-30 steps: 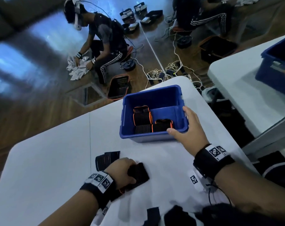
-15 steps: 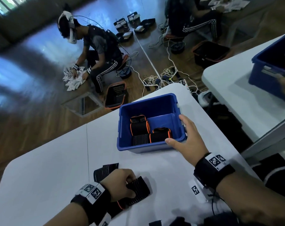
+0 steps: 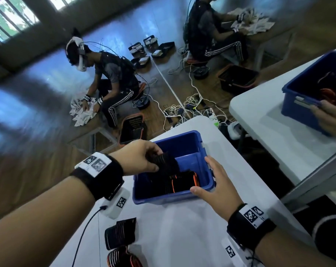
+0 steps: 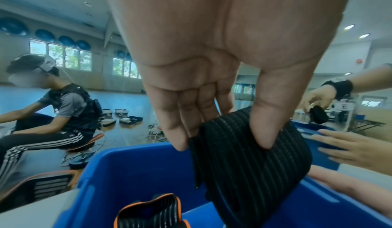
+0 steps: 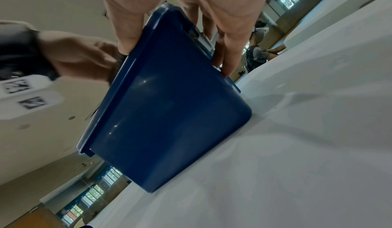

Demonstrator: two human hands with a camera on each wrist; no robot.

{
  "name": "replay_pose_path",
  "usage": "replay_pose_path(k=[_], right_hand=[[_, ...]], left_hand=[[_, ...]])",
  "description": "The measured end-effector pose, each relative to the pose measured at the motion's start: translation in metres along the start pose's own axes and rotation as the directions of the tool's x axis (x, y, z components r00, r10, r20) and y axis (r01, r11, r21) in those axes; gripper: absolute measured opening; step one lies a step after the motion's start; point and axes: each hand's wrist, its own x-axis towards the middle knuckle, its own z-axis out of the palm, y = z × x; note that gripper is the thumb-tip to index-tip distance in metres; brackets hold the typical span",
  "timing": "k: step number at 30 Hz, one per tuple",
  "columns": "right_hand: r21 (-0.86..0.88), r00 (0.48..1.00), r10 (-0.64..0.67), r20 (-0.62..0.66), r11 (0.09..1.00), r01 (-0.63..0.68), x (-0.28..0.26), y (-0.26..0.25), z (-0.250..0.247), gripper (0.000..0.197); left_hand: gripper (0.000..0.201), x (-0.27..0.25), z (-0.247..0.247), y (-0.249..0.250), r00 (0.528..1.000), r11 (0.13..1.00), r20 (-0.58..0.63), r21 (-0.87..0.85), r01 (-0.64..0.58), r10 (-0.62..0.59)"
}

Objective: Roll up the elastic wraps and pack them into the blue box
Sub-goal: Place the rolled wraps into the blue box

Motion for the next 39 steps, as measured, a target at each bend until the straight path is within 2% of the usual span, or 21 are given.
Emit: replay_pose_path(k=[4,10,13,20,30,35,39], right_hand=[[-0.001,1.0,0.01,0.01,1.0,-0.01,0.0,-0.001,0.0,0.095],[-0.04,0.999,0.031,0.032,0.999,-0.03,-0.001,-0.003,-0.001,0.096],[-0.049,0.998,0.039,0.042,0.998,-0.037,-0.002,-0.004,-0.002,0.096],[-0.066,0.998,0.027,0.05,0.998,-0.023,-0.004,-0.006,-0.004,0.094],[-0.058,0.999,0.029,0.046,0.998,-0.026,-0.004,-0.005,-0.003,0.095],[-0.04,0.999,0.03,0.042,0.999,-0.028,-0.003,-0.005,-0.003,0.095],[-0.017,0.998,0.041,0.053,0.999,-0.04,-0.001,-0.005,-0.003,0.095]], left_hand=[[0.034,0.05,0.008,-0.001,1.0,1.0,0.009,0.008,0.025,-0.025],[0.037,0.103,0.057,-0.002,0.992,0.985,0.124,0.171,0.008,-0.029],[0.038,0.119,0.073,0.0,0.986,0.968,0.165,0.251,-0.016,-0.026],[0.038,0.138,0.078,0.004,0.984,0.959,0.179,0.283,-0.036,-0.016],[0.039,0.136,0.08,-0.005,0.993,0.932,0.119,0.36,-0.038,-0.005],[0.037,0.115,0.068,-0.002,0.999,0.966,0.019,0.254,-0.053,0.05],[0.028,0.076,0.046,-0.003,0.989,0.996,-0.14,0.084,-0.043,0.055]])
